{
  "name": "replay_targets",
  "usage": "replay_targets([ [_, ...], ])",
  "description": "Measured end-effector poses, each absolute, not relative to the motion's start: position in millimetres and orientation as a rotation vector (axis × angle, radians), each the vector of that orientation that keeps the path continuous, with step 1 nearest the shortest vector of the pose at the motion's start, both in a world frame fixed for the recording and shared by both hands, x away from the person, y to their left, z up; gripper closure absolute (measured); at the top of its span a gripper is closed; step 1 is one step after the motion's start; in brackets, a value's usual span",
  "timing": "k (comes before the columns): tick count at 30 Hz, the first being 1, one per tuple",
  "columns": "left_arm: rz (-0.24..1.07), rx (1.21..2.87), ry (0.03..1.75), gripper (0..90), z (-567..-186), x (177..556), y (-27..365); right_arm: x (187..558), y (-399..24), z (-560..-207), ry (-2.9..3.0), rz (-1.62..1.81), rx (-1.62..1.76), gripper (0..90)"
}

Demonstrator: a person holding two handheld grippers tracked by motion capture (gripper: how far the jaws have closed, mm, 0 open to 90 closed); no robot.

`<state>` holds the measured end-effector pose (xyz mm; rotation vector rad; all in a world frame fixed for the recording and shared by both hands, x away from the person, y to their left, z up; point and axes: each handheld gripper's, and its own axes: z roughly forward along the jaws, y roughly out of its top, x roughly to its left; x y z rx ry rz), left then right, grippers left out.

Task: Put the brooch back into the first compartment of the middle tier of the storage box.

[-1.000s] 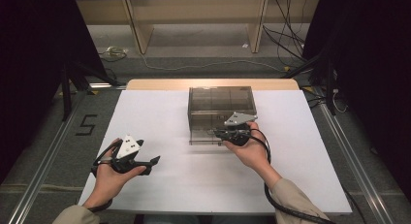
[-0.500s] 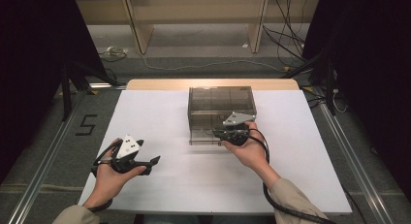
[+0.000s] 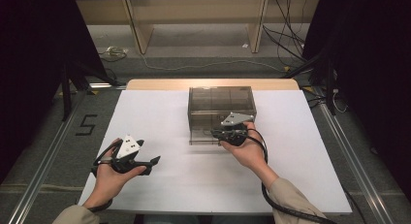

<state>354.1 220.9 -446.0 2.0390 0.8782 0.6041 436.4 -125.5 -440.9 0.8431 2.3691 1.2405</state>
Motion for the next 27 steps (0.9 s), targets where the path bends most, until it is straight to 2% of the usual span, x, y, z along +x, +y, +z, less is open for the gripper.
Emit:
replay_targets([
  [27, 0.604, 2.046, 0.874, 18.2, -445.8, 354.2, 221.2, 438.1, -120.8, -440.4, 2.374, 1.239, 0.838, 80.7],
])
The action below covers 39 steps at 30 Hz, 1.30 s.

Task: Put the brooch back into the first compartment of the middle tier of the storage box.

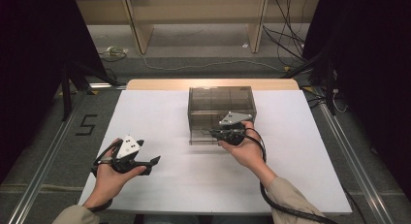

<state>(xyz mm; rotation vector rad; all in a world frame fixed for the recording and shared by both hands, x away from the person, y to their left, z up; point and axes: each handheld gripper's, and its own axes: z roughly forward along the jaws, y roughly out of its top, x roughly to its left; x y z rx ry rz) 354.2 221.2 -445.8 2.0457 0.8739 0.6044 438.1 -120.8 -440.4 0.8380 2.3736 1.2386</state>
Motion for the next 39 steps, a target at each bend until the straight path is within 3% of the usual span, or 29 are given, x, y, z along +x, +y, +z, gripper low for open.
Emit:
replay_targets([
  [39, 0.602, 2.043, 0.876, 18.5, -445.6, 354.3, 220.8, 439.4, -112.7, -439.0, 2.385, 1.233, 0.833, 80.7],
])
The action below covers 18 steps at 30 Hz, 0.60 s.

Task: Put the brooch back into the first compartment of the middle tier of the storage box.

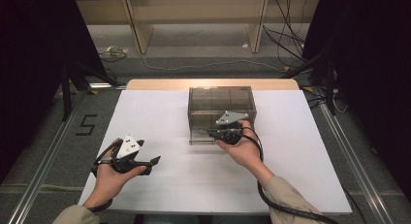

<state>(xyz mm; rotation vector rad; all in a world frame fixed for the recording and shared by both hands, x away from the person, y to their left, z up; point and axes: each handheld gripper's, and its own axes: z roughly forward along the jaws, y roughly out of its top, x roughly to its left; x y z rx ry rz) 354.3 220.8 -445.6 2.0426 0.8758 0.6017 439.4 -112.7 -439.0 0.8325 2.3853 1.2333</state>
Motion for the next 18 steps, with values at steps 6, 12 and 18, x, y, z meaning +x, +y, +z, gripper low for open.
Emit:
replay_targets([
  [6, 0.601, 2.043, 0.875, 18.5, -445.8, 354.5, 220.8, 439.9, -111.4, -439.3, 2.387, 1.233, 0.825, 80.7],
  [12, 0.6, 2.043, 0.876, 18.5, -445.8, 354.5, 220.9, 440.2, -109.9, -439.6, 2.389, 1.236, 0.827, 80.7],
  [18, 0.599, 2.044, 0.876, 18.5, -445.9, 354.6, 220.8, 440.7, -108.9, -439.5, 2.391, 1.237, 0.822, 80.7],
])
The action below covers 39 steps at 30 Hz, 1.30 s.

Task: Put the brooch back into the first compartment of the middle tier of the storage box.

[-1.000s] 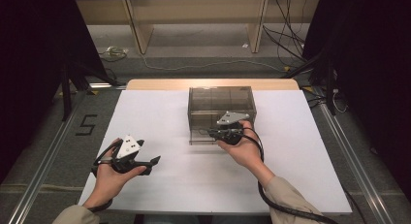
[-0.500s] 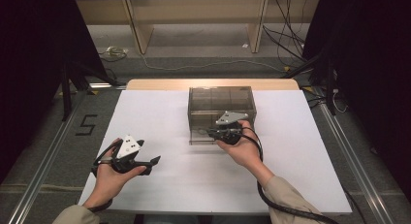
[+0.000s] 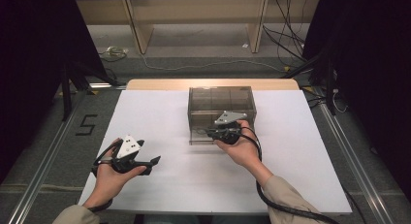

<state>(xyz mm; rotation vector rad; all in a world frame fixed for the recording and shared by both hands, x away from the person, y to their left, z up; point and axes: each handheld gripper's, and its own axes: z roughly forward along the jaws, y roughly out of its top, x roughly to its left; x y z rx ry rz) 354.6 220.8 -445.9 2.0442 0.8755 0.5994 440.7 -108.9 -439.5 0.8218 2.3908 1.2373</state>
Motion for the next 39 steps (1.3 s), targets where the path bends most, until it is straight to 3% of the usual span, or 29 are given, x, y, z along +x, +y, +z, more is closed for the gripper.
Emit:
replay_targets([
  [39, 0.599, 2.049, 0.873, 18.5, -446, 355, 221, 445, -97, -441, 2.411, 1.234, 0.82, 80.6],
])
